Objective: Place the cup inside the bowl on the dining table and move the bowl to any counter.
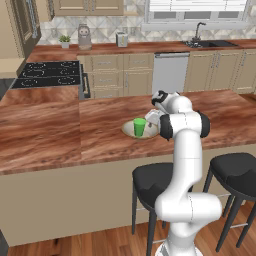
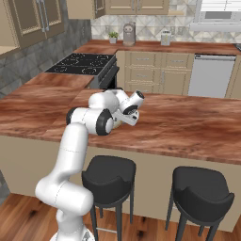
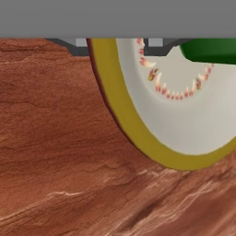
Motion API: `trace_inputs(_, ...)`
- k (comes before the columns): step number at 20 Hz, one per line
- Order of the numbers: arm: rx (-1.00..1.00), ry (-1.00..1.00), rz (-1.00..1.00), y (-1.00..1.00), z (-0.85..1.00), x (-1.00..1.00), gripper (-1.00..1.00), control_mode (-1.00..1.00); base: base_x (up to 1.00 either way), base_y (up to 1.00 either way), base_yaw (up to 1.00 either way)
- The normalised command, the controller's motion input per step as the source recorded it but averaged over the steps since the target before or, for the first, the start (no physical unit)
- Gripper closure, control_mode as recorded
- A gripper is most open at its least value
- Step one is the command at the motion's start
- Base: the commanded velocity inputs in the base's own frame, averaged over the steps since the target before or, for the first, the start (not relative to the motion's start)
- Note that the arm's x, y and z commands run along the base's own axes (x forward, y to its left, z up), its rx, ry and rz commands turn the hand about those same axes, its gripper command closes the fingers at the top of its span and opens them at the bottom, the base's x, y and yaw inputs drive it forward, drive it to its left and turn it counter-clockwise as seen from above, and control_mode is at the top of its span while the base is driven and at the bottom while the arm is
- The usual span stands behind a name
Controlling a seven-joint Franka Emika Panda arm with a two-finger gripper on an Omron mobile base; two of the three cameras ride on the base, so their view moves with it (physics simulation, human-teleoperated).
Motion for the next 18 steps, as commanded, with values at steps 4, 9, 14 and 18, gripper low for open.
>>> trace_inputs(4, 0.0, 0.0, 0.0, 0.0, 0.0, -0.05, 1.0, -1.0, 0.0, 0.0, 0.0)
trace_inputs(9, 0.0, 0.0, 0.0, 0.0, 0.01, -0.02, 1.0, -1.0, 0.0, 0.0, 0.0)
trace_inputs(14, 0.04, 0.0, 0.0, 0.0, 0.09, -0.01, 1.0, -1.0, 0.0, 0.0, 0.0)
trace_inputs(18, 0.03, 0.0, 0.0, -0.01, 0.12, 0.0, 1.0, -1.0, 0.0, 0.0, 0.0)
